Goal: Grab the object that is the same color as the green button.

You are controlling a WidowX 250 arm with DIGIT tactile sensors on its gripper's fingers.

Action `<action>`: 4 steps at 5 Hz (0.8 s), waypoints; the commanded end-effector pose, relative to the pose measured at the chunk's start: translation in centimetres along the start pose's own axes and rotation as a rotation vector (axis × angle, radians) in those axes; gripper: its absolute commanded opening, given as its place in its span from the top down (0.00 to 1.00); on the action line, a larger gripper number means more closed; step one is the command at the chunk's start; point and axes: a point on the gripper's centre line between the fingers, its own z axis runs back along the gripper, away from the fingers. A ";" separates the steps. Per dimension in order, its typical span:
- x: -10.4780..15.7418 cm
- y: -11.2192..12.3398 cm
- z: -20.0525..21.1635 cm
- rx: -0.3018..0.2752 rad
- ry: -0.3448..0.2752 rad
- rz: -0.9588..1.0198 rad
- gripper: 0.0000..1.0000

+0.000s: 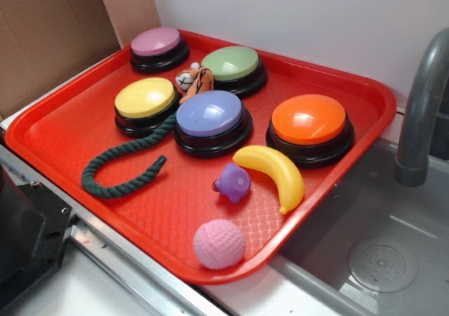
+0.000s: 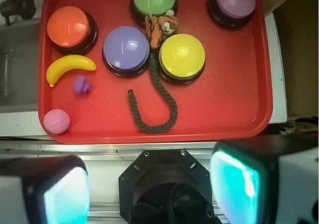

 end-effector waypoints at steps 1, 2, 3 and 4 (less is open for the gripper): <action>0.0 0.0 0.0 0.000 0.000 0.000 0.00; 1.3 0.6 -2.3 -0.012 0.018 0.041 0.00; 2.5 1.1 -5.4 0.000 -0.004 0.131 0.00; 3.2 1.6 -8.2 0.055 0.008 0.203 0.00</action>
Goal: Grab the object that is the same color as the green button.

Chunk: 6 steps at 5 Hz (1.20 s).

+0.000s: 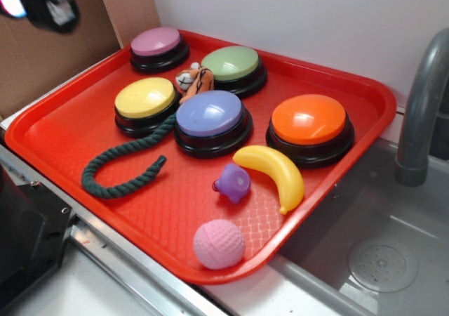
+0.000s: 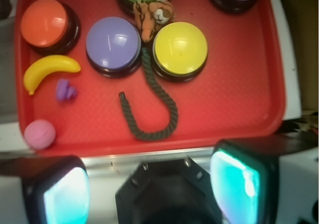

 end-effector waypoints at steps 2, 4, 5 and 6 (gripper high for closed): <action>2.3 2.7 -7.9 0.089 0.007 0.203 0.00; 1.6 4.5 -13.1 0.095 0.033 0.283 0.00; 1.2 5.1 -15.5 0.066 0.051 0.295 0.00; 0.9 5.3 -17.0 0.031 0.049 0.285 0.00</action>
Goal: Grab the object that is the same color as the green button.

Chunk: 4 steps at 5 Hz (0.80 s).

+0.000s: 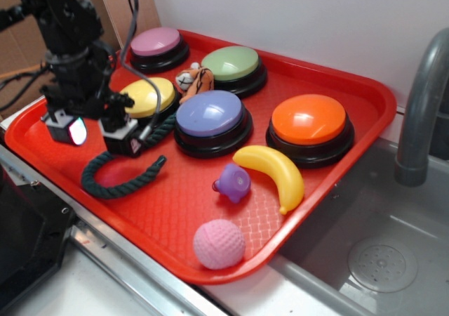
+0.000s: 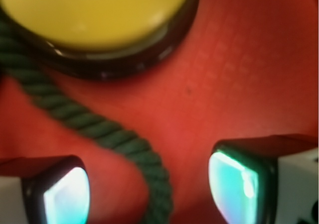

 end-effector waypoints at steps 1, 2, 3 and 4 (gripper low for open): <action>0.0 0.6 -1.6 -0.070 -0.034 0.021 1.00; 0.0 0.5 -1.4 -0.055 -0.046 0.010 1.00; 0.1 0.5 -1.2 -0.054 -0.054 0.008 1.00; 0.3 0.3 -0.7 -0.042 -0.058 -0.005 1.00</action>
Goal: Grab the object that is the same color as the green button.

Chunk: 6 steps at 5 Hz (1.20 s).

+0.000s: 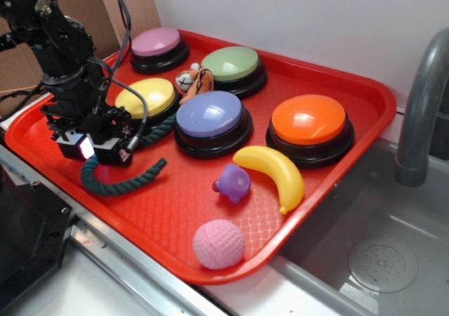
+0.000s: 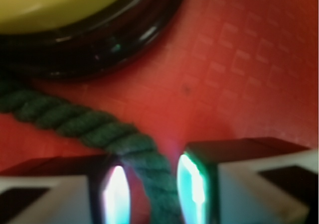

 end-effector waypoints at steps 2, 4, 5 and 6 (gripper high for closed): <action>1.3 -1.3 3.8 0.084 -0.019 -0.067 1.00; 4.2 -4.8 10.9 0.061 -0.039 -0.351 1.00; 5.1 -6.1 13.5 0.066 -0.059 -0.415 1.00; 5.7 -6.5 14.5 0.044 -0.066 -0.438 1.00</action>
